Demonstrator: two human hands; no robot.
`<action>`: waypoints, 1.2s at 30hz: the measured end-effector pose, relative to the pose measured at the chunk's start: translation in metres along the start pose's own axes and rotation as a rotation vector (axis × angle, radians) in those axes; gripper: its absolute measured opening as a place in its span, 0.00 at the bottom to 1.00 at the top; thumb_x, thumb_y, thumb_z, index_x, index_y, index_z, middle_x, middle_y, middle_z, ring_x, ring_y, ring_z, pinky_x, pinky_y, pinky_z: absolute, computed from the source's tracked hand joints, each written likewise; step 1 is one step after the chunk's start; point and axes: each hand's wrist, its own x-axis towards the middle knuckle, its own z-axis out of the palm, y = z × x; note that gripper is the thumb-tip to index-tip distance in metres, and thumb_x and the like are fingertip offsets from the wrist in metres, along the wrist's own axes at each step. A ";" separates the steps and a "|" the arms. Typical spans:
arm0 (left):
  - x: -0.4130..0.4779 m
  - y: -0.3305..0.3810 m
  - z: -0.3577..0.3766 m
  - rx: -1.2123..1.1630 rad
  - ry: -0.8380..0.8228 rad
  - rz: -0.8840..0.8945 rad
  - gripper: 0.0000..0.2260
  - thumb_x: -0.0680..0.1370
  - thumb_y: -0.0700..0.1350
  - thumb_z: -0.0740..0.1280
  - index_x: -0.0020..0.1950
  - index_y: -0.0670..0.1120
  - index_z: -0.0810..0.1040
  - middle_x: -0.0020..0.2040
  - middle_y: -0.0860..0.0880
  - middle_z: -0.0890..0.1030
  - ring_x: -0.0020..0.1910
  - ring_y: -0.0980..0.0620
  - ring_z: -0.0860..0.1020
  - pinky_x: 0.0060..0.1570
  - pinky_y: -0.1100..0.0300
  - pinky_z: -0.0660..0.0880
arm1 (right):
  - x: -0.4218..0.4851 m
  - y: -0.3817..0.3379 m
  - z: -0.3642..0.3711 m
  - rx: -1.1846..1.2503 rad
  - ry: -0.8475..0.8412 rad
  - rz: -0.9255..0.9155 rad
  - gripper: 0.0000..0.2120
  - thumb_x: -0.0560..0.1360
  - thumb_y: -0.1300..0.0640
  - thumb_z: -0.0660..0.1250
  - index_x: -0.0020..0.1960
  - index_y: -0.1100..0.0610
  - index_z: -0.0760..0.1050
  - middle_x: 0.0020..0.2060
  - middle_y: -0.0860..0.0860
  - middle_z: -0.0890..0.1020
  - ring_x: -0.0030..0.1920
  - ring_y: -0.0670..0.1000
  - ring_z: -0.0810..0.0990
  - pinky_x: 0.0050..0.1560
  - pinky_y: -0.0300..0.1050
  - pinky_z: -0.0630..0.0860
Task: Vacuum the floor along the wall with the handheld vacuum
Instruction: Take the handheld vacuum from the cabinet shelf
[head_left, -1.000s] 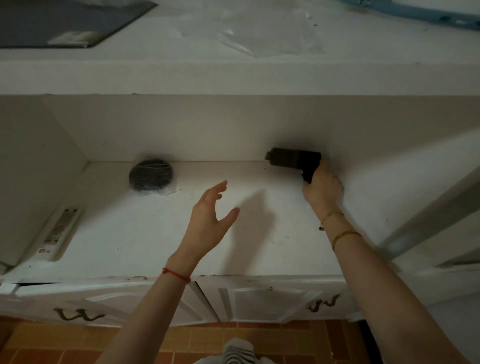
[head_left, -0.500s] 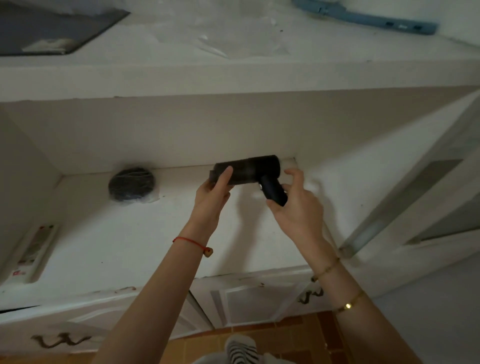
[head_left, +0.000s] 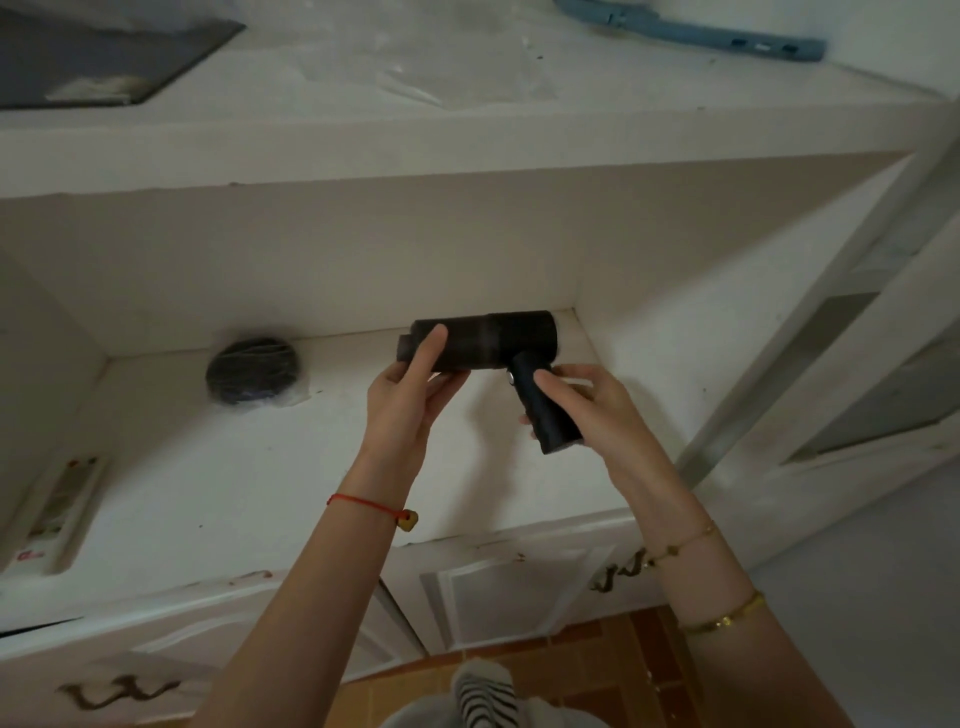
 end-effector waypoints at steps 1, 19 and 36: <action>-0.002 0.001 -0.001 -0.010 -0.013 -0.006 0.20 0.76 0.49 0.70 0.63 0.39 0.75 0.60 0.40 0.82 0.57 0.48 0.83 0.64 0.55 0.76 | -0.002 -0.002 0.000 0.087 -0.077 0.049 0.22 0.75 0.50 0.69 0.65 0.60 0.72 0.49 0.57 0.85 0.44 0.56 0.86 0.41 0.45 0.82; -0.030 0.004 -0.001 -0.002 -0.151 -0.112 0.20 0.75 0.49 0.72 0.62 0.39 0.78 0.59 0.41 0.83 0.58 0.47 0.83 0.64 0.53 0.76 | -0.032 0.005 0.002 0.375 -0.333 0.231 0.15 0.74 0.46 0.68 0.48 0.59 0.76 0.36 0.52 0.79 0.33 0.49 0.77 0.37 0.42 0.76; -0.064 -0.018 0.032 0.000 -0.417 -0.349 0.14 0.75 0.46 0.71 0.57 0.41 0.80 0.55 0.42 0.85 0.58 0.46 0.83 0.60 0.56 0.78 | -0.111 0.032 -0.026 0.523 -0.043 0.167 0.12 0.77 0.48 0.64 0.46 0.57 0.76 0.33 0.50 0.76 0.29 0.47 0.74 0.31 0.39 0.74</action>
